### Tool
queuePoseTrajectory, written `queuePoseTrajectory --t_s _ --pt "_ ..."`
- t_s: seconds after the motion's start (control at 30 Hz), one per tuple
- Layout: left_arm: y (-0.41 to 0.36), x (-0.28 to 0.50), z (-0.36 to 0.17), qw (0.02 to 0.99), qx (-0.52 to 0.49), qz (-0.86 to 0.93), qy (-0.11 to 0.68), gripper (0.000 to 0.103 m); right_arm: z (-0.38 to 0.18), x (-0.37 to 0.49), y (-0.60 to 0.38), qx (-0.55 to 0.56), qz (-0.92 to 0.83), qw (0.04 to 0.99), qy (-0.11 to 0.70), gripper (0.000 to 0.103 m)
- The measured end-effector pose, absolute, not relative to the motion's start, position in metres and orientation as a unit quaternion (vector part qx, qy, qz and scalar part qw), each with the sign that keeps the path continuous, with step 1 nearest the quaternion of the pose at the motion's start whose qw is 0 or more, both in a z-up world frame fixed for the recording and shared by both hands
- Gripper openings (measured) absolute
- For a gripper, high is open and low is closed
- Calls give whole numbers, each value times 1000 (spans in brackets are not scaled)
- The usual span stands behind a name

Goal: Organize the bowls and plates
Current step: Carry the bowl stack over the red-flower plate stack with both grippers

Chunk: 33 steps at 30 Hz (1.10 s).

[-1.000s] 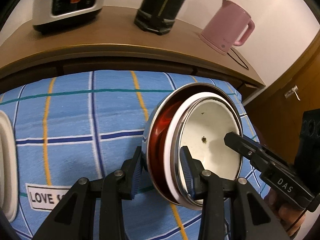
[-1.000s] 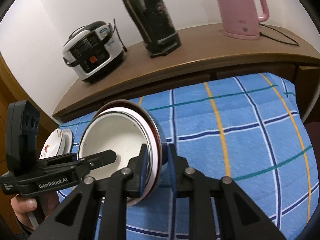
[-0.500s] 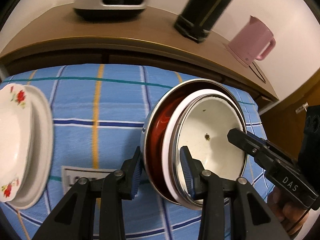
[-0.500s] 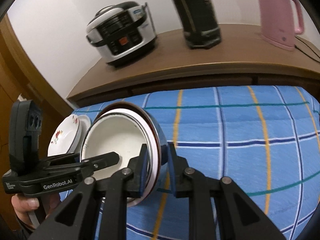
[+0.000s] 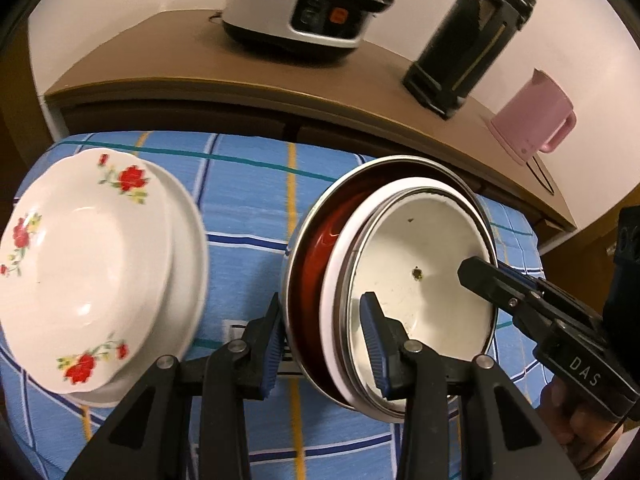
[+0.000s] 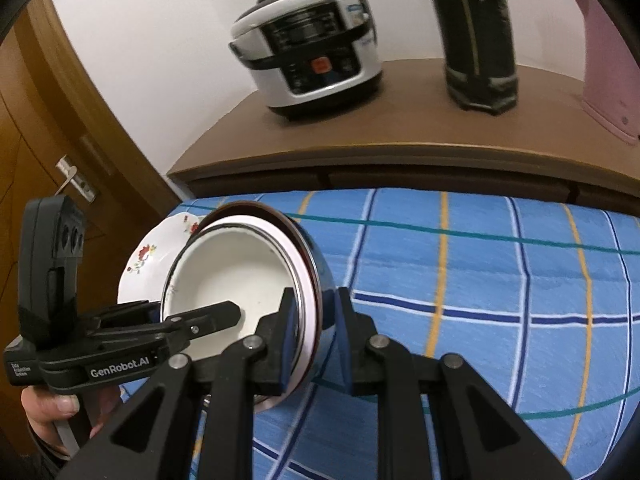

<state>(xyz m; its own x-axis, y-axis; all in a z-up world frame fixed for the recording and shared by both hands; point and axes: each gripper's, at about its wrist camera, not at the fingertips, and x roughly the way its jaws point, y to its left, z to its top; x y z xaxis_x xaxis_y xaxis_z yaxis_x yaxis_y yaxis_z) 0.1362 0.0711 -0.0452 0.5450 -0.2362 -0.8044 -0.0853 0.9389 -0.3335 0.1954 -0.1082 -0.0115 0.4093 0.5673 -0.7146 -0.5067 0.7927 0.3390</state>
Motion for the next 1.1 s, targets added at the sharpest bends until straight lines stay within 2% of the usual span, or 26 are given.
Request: queuePoseTrajectory --t_s 1.1 --pt "130 108 -28 874 -181 21 450 40 9 184 -36 -4 381 824 420 19"
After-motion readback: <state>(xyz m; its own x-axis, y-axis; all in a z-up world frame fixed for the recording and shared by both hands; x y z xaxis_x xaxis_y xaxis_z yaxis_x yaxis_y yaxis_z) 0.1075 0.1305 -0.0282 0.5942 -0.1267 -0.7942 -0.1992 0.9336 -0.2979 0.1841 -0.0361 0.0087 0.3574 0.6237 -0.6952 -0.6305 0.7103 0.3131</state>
